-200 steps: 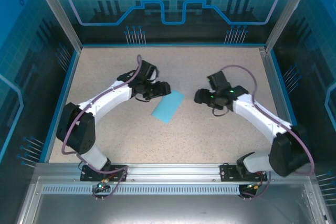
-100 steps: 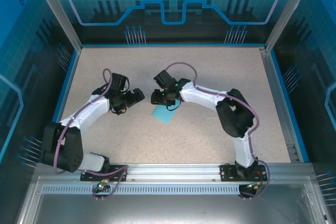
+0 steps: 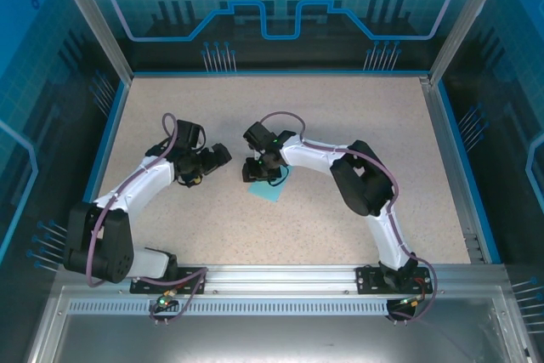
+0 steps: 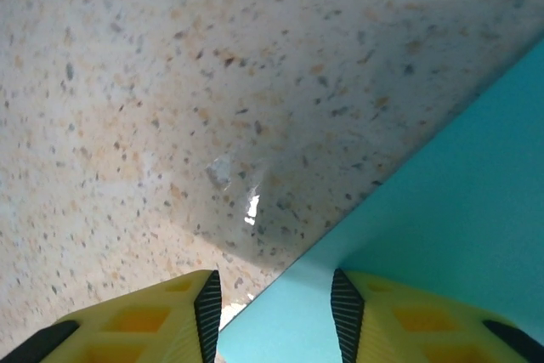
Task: Fold a paper plane with a square sheet of paper (pick it up from the middle)
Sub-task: Move the paper to the center of the table.
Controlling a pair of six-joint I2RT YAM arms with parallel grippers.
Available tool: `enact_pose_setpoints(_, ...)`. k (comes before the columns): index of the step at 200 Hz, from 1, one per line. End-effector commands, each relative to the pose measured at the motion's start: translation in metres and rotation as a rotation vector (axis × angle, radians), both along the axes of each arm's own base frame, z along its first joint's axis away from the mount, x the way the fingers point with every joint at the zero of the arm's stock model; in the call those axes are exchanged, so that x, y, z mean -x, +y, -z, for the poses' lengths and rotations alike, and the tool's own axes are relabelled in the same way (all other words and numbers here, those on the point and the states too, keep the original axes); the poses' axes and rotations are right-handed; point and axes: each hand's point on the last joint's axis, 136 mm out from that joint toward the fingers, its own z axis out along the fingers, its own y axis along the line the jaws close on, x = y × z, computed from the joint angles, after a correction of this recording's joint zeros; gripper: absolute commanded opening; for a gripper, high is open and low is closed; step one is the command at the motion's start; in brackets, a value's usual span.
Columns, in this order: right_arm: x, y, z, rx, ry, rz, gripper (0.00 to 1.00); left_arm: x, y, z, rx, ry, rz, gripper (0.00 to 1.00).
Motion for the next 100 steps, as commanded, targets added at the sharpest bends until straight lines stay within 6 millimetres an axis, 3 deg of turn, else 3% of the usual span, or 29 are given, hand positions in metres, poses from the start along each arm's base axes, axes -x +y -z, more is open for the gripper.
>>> enact_pose_setpoints(1,0.037,-0.016,0.016,0.062,0.075,-0.198,0.43,0.000,-0.006,0.002,0.036,0.001,0.035,0.98)
enact_pose_setpoints(31,0.057,-0.046,0.012,0.093,0.068,-0.323,0.43,-0.002,-0.016,0.000,0.075,-0.008,0.081,0.98)
enact_pose_setpoints(45,0.055,-0.053,0.002,0.068,0.053,-0.301,0.44,-0.002,-0.023,0.000,0.102,-0.010,0.104,0.99)
enact_pose_setpoints(82,0.033,-0.024,-0.059,-0.194,-0.035,-0.047,0.48,-0.007,-0.054,-0.007,0.154,-0.050,0.190,0.99)
enact_pose_setpoints(100,0.029,-0.043,-0.069,-0.186,-0.064,0.092,0.51,-0.006,-0.073,-0.013,0.193,-0.068,0.239,0.99)
